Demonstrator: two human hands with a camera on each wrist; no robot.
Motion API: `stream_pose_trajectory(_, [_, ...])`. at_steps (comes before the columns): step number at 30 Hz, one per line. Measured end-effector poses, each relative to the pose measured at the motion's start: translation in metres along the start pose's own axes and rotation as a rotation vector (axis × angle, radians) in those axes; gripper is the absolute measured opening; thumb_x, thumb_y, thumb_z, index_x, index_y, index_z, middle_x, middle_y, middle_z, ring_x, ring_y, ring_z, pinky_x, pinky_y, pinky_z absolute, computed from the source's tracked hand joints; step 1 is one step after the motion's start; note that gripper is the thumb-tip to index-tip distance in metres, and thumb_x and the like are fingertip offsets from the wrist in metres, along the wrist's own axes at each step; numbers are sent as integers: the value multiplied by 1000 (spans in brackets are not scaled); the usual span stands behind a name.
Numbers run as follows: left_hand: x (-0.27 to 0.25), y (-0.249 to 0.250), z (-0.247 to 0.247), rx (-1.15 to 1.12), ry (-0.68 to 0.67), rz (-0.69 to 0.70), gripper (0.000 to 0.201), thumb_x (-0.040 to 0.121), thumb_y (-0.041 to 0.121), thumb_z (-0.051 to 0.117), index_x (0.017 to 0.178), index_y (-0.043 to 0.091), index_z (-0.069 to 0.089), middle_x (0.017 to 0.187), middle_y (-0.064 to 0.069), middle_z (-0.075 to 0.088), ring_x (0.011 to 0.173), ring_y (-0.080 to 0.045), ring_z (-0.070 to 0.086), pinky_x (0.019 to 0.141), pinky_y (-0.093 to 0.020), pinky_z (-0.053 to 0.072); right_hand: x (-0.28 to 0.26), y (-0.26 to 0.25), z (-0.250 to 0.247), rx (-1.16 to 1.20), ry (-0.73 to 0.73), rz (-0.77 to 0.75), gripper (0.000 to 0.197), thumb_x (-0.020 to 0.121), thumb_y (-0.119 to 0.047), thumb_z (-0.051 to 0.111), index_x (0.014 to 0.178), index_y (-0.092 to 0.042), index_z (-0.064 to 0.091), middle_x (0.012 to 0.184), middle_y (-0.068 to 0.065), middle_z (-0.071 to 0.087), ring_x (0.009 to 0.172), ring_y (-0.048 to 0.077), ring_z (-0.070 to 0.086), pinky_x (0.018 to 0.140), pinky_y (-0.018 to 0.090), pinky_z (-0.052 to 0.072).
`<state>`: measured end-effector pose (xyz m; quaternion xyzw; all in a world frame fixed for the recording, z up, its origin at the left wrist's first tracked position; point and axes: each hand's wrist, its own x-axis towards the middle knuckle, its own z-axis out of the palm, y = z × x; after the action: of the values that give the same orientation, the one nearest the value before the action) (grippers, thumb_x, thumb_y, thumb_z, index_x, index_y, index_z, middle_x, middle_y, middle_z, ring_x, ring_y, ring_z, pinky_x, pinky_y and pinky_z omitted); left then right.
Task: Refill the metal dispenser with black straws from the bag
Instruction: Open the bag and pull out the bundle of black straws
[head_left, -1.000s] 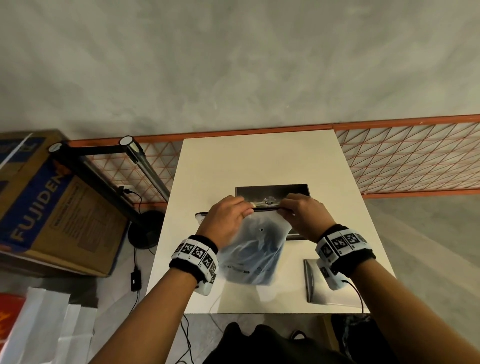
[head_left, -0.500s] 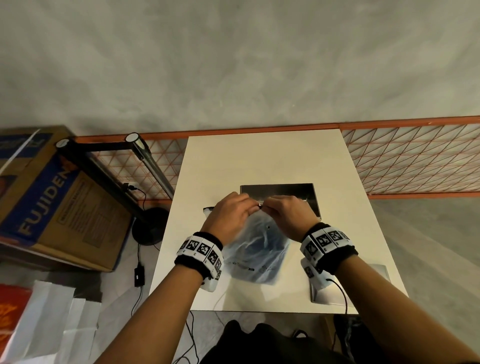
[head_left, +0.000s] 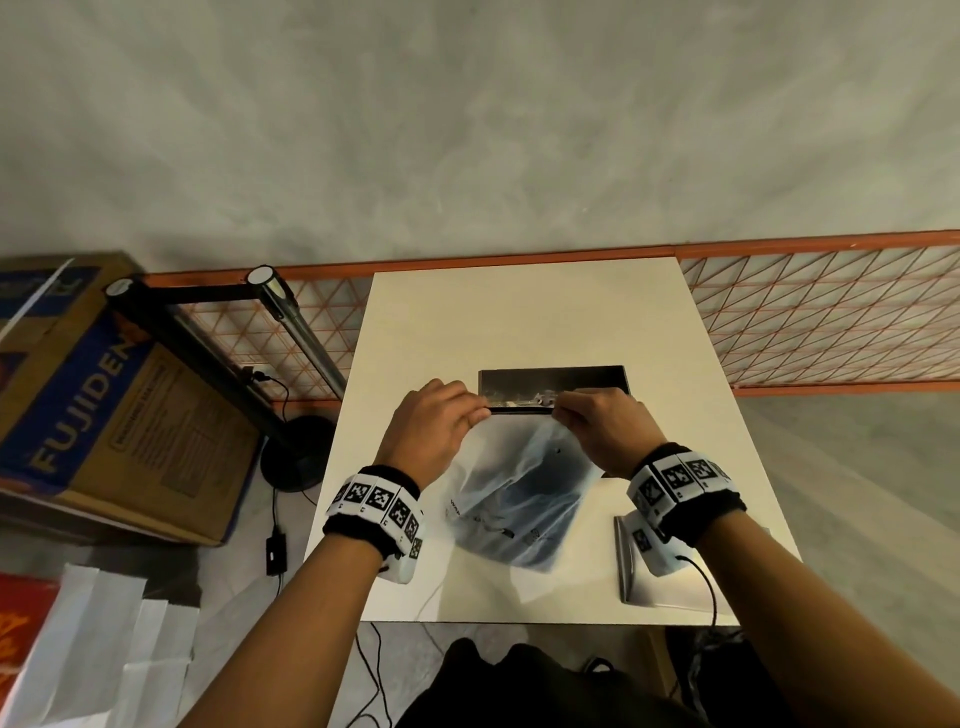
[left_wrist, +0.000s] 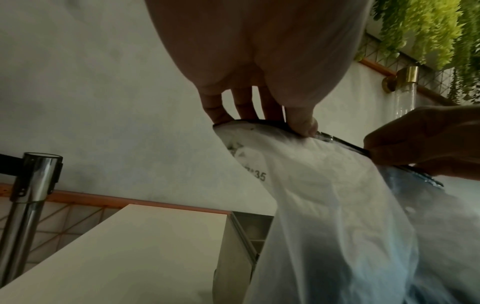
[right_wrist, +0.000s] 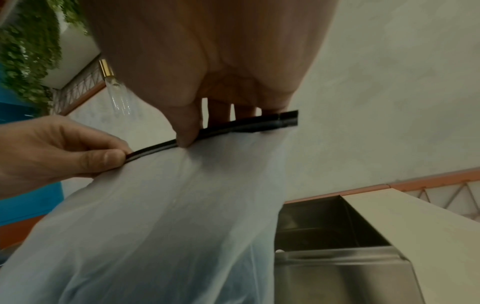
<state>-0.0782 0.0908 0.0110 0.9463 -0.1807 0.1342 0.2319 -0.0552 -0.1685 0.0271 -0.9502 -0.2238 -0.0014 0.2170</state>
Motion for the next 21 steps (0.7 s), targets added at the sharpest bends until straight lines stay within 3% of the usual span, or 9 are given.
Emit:
stream_pose_trajectory(8, [-2,-5,-9,-58,-71,-145,20,101,36,63,111,26,77,99,10,59,98,-17,56,79,-41,50,2,3,1,-47,-39,39,16,97,-31,51,89,-24,62,86,-4,64,74,27,60,59,31,44])
stream_pose_trajectory(12, [-4,-3,-12,-156,-98,-174,20,102,29,63,114,21,76,102,6,59,98,-16,57,88,-38,51,3,0,0,-56,-28,53,20,98,-36,50,90,-22,63,89,-3,65,77,29,62,62,33,46])
stream_pose_trajectory(17, [-5,2,-11,-145,-122,-142,23,103,36,59,116,24,74,99,9,58,95,-15,57,82,-43,53,7,-20,4,-39,-36,-65,24,98,-42,52,109,-23,61,102,-2,66,85,25,65,62,29,42])
stream_pose_trajectory(21, [-4,12,-10,-111,-111,-117,33,101,48,49,117,31,72,98,11,57,94,-14,58,78,-43,54,15,-48,17,-37,-11,-191,27,99,-39,48,108,-19,63,93,5,65,77,30,65,58,36,50])
